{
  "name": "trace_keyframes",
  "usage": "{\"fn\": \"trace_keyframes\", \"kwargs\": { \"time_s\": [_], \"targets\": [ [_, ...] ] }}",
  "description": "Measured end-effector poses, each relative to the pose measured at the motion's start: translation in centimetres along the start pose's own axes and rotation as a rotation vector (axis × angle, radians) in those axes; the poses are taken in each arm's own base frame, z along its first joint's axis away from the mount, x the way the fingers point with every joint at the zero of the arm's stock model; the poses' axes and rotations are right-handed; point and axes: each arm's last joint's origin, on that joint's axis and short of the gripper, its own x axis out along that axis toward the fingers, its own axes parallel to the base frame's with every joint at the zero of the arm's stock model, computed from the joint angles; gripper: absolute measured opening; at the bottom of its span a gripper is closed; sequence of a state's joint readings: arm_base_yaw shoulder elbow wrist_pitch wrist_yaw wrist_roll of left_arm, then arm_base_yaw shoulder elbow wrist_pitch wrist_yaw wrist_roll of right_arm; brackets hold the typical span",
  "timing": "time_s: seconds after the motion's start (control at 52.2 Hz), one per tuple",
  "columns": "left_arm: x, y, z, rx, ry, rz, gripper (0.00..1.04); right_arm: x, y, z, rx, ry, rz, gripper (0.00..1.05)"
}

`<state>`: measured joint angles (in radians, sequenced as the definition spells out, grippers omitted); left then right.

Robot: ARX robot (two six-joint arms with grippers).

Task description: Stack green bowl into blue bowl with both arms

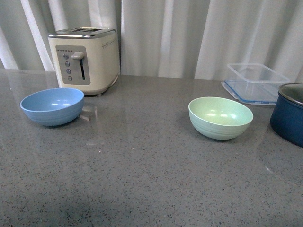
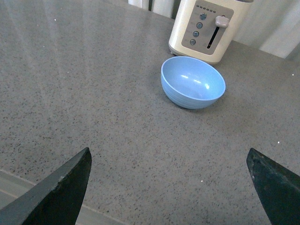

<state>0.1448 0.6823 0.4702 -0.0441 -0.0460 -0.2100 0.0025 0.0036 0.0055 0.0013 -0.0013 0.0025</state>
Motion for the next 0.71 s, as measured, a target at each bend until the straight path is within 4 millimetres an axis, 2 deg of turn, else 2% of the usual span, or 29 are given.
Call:
{"fn": "trace_keyframes", "kwargs": {
  "time_s": [0.153, 0.287, 0.383, 0.517, 0.709],
  "targets": [
    [2.7, 0.0, 2.9, -0.099, 0.063, -0.04, 0.98, 0.0, 0.0, 0.0, 0.0, 0.0, 0.0, 0.95],
    [5.6, -0.1, 4.5, -0.154, 0.121, -0.046, 0.98, 0.0, 0.0, 0.0, 0.0, 0.0, 0.0, 0.95],
    [9.0, -0.1, 4.6, -0.213, 0.218, -0.049, 0.98, 0.0, 0.0, 0.0, 0.0, 0.0, 0.0, 0.95],
    [13.9, -0.7, 5.8, -0.266, 0.279, -0.044, 0.98, 0.0, 0.0, 0.0, 0.0, 0.0, 0.0, 0.95],
    [19.6, -1.7, 5.8, -0.307, 0.361, -0.018, 0.98, 0.0, 0.0, 0.0, 0.0, 0.0, 0.0, 0.95]
  ]
}}
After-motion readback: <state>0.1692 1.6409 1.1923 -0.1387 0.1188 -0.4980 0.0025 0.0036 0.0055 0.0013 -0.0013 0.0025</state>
